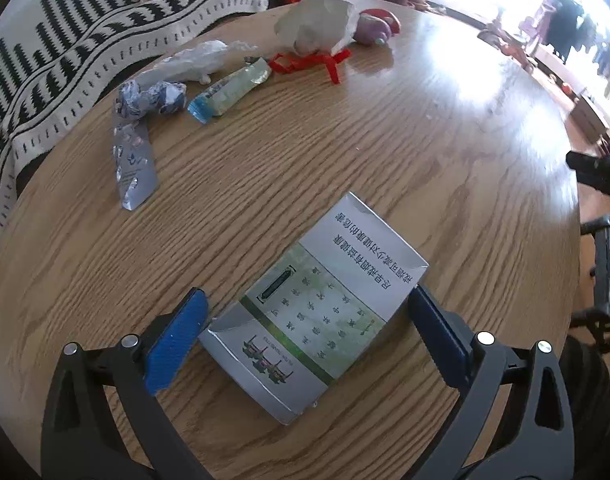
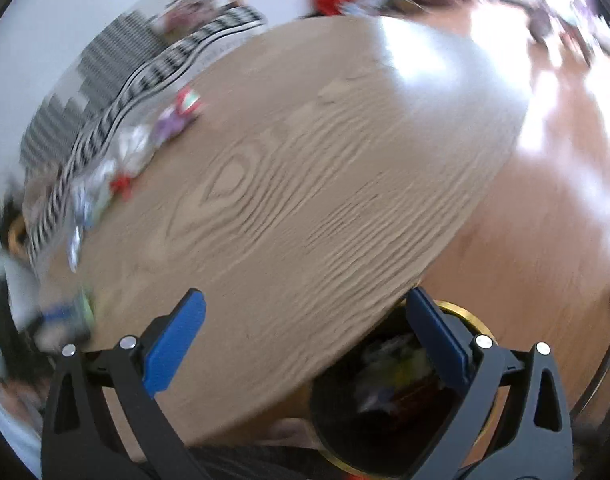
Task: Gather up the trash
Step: 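Move the left gripper to the green-white printed box and grasp it, then grasp the pink-purple toy ball with the right gripper while the left holds the box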
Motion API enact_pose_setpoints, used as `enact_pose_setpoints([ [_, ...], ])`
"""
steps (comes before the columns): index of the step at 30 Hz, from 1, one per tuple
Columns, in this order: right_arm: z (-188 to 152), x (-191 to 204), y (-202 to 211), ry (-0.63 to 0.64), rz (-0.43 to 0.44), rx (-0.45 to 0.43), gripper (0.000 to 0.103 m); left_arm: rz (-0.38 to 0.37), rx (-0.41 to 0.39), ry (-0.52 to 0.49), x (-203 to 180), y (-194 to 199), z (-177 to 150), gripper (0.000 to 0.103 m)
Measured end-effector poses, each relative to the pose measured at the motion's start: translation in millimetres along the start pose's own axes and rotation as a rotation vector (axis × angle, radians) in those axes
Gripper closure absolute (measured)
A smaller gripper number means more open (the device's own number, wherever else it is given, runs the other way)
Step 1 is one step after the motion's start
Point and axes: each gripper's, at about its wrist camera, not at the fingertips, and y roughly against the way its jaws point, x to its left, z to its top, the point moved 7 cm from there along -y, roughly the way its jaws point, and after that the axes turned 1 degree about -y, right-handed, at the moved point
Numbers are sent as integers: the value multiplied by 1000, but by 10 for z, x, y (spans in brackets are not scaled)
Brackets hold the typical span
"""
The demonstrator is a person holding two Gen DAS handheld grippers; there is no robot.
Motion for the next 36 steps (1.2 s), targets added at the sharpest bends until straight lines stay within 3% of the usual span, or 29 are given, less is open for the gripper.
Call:
enact_pose_setpoints([
  [2, 24, -11, 4, -40, 3, 20, 5, 12, -4, 24, 40, -11, 17, 6],
  [4, 10, 41, 78, -2, 17, 7, 5, 23, -9, 44, 64, -15, 34, 6],
  [6, -9, 180, 219, 76, 47, -25, 5, 26, -18, 50, 74, -25, 56, 6],
  [11, 275, 605, 345, 350, -41, -204, 5, 40, -20, 82, 142, -59, 110, 6],
  [13, 478, 801, 184, 415, -78, -227, 6, 59, -23, 125, 206, -73, 130, 6],
  [19, 1120, 1374, -343, 483, -63, -228, 6, 79, -36, 165, 248, -66, 120, 6],
  [26, 1654, 1715, -957, 411, -26, -185, 6, 93, -55, 184, 242, -56, 104, 6],
  [28, 1768, 1768, -1087, 382, -13, -168, 11, 96, -61, 187, 239, -49, 94, 6],
  [32, 1876, 1832, -1408, 352, 20, -78, 38, 99, -77, 183, 235, -22, 85, 13],
  [34, 1869, 1845, -1459, 331, 72, -56, 56, 107, -98, 183, 234, 28, 90, 40],
  [36, 1820, 1898, -1439, 341, 97, -47, 69, 114, -96, 202, 262, 54, 88, 44],
])
